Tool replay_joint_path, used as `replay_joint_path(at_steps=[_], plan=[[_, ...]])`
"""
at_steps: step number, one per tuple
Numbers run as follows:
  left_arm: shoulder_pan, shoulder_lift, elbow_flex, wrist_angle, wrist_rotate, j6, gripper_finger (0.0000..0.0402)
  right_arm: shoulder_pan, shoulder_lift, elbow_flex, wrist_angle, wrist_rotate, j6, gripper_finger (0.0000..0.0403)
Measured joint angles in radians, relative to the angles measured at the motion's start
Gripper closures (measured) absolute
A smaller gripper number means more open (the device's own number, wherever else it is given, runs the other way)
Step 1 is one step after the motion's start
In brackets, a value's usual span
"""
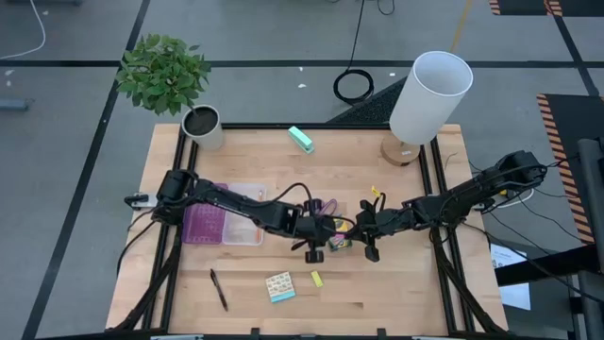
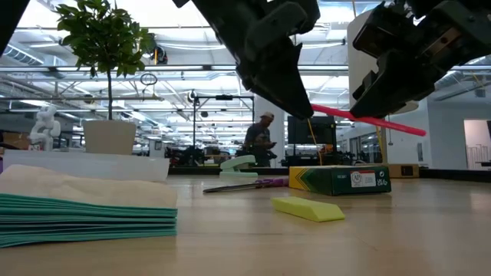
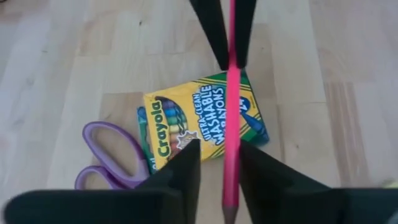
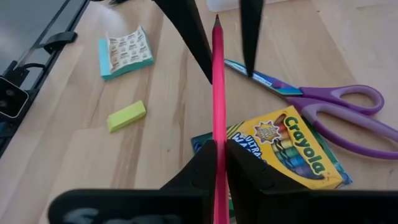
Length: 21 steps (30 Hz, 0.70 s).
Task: Pack school essentials
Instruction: Put the pink pencil into the purple supply box
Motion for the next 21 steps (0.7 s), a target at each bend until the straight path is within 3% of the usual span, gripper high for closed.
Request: replay_joint_path(at_steps=[8, 13, 17, 21], plan=[[-0.003, 0.000, 0.000, -0.002, 0.008, 0.018, 0.0384, 0.000, 0.000, 0.000, 0.000, 0.005, -0.001, 0.0383], [0.000, 0.000, 0.000, -0.008, 0.002, 0.017, 0.0380, 0.002, 0.000, 0.000, 0.010, 0.064, -0.001, 0.0370], [0.000, 0.000, 0.000, -0.038, -0.002, 0.007, 0.0377, 0.003, -0.001, 0.000, 0.057, 0.074, 0.001, 0.0326], [0.000, -0.016, 0.000, -0.116, -0.005, -0.034, 0.0385, 0.003, -0.011, 0.000, 0.069, 0.075, 0.013, 0.0257]])
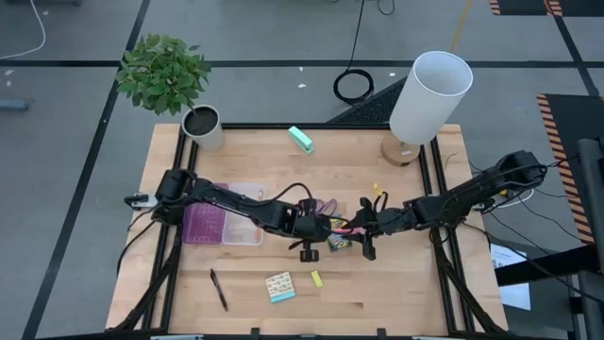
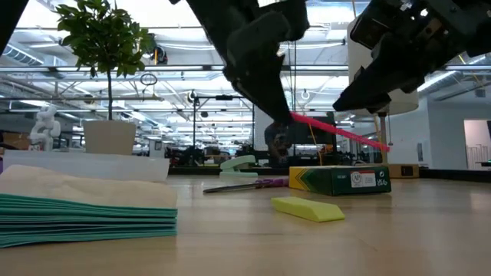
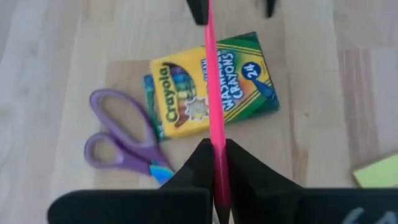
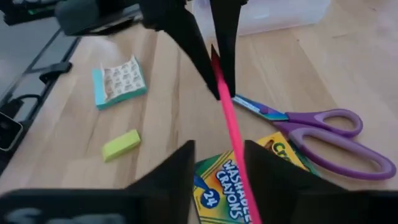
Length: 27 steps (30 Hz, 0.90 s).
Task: Pack school essentials
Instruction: Put the pink pencil into the purple supply box
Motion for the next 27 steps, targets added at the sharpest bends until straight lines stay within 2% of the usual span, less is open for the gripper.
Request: replay_joint_path(at_steps=[5, 10, 19, 27], plan=[[-0.012, -0.052, 0.000, -0.144, -0.040, -0.110, 0.0383, 0.000, -0.066, 0.000, -0.011, 0.001, 0.001, 0.0177], [-0.066, -0.135, -0.001, -0.329, -0.139, -0.279, 0.0382, 0.013, -0.174, -0.001, -0.061, 0.000, 0.014, 0.0137], [-0.191, -0.287, 0.000, -0.661, -0.357, -0.698, 0.0381, 0.040, -0.306, 0.000, -0.167, 0.002, 0.032, 0.0141], [-0.305, -0.294, 0.000, -0.875, -0.379, -1.138, 0.0383, 0.064, -0.314, 0.000, -0.196, 0.007, 0.054, 0.0151]])
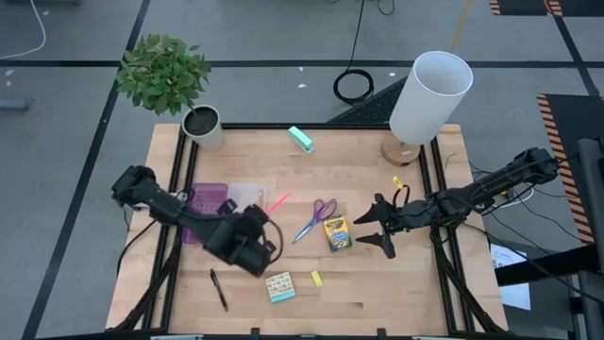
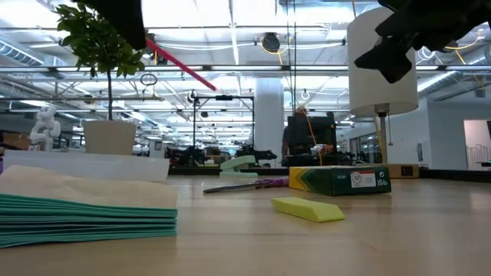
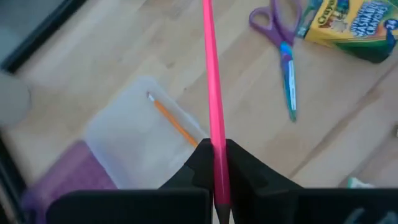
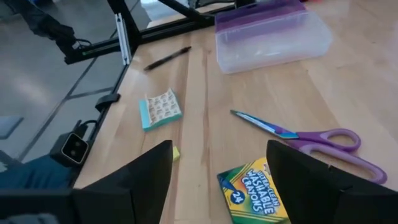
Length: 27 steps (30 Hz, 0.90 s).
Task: Pack school essentials
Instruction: Put the pink pencil into the purple supply box
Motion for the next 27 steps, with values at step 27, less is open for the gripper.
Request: replay_joint_path(at_steps=[27], plan=[[-0.125, 0.021, -0.198, -0.063, 0.210, -0.610, 0.0380, 0.001, 0.002, 0.000, 0.004, 0.073, 0.025, 0.0152]])
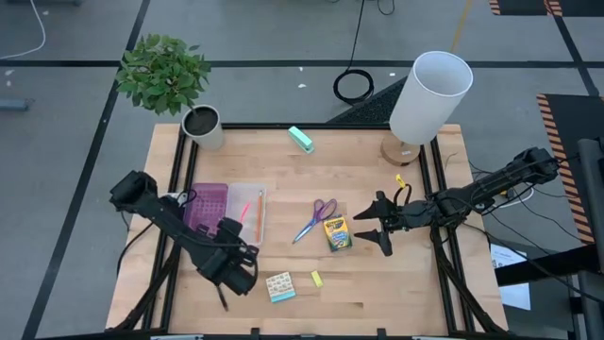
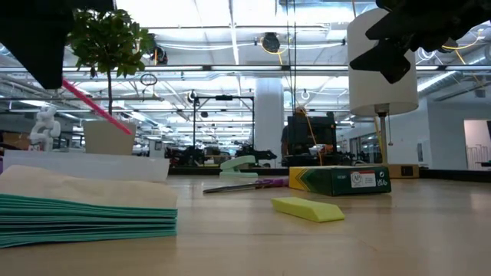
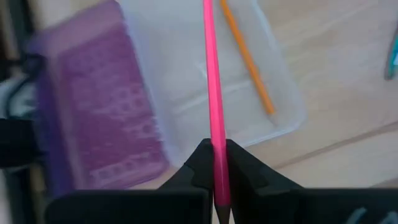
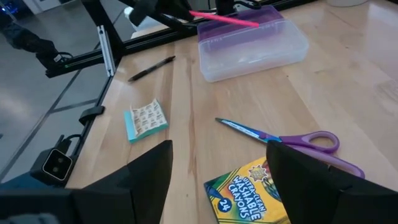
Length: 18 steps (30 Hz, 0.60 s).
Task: Pack school essentials
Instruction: Put the pink pencil into the purple supply box
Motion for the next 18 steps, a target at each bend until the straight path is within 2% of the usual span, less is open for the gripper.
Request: replay_joint_path(at_steps=[9, 18], plan=[[0.102, 0.000, -0.100, 0.163, 0.052, 0.092, 0.0377, 0.000, 0.000, 0.000, 0.000, -0.003, -0.003, 0.0152], [0.213, 0.000, -0.106, 0.171, 0.053, 0.186, 0.0376, 0.000, 0.000, 0.000, 0.000, -0.004, -0.037, 0.0152]])
